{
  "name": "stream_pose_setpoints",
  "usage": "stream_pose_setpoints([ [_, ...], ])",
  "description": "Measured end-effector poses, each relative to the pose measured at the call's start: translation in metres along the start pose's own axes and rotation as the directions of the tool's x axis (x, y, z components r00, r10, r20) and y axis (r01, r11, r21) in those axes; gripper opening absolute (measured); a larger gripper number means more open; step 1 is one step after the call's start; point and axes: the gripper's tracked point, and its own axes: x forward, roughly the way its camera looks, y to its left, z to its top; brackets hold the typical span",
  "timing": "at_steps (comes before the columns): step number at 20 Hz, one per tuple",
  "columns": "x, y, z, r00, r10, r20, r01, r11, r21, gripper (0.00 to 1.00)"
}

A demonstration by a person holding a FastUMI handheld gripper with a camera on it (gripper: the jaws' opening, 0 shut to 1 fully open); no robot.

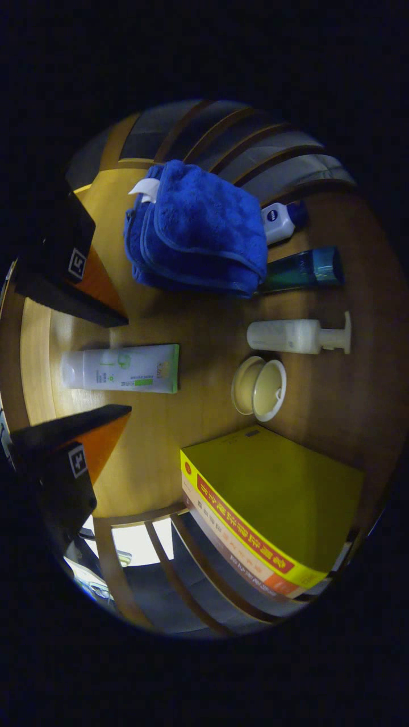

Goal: Pull open the drawer, take out the items inside it, and place them on the countertop above the cabinet.

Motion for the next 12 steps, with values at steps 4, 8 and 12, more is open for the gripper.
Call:
stream_pose_setpoints([
  [4,-0.039,-0.001,0.006,0.991,-0.007,0.136,0.004,1.000,0.018,1.00],
  [8,-0.092,0.000,-0.003,0.969,0.024,0.244,-0.046,0.995,0.084,0.99],
  [12,-0.143,-0.013,-0.020,0.936,0.011,0.353,-0.058,0.991,0.123,0.99],
])
